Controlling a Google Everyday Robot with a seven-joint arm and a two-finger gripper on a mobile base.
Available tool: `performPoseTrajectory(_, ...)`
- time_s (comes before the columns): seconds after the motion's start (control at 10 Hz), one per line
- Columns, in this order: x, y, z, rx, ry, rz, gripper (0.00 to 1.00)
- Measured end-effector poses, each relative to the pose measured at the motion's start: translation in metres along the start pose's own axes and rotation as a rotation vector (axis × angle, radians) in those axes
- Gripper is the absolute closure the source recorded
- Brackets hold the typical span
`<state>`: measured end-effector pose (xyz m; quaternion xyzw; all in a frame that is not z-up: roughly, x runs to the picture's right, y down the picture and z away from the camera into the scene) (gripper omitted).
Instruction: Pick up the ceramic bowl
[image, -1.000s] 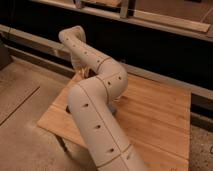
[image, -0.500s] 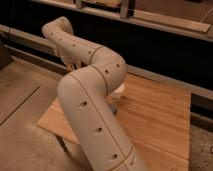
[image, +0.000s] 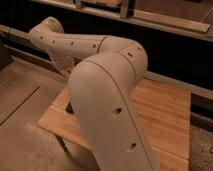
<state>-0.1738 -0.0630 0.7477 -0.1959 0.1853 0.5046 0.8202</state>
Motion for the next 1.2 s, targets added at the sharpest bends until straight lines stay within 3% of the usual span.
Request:
performPoseTrajectory(0.7, 0.032, -0.02, 0.022, 0.016, 0.056, 0.135, 1.0)
performPoseTrajectory(1.2, 0.032, -0.02, 0.022, 0.016, 0.056, 0.134, 1.0)
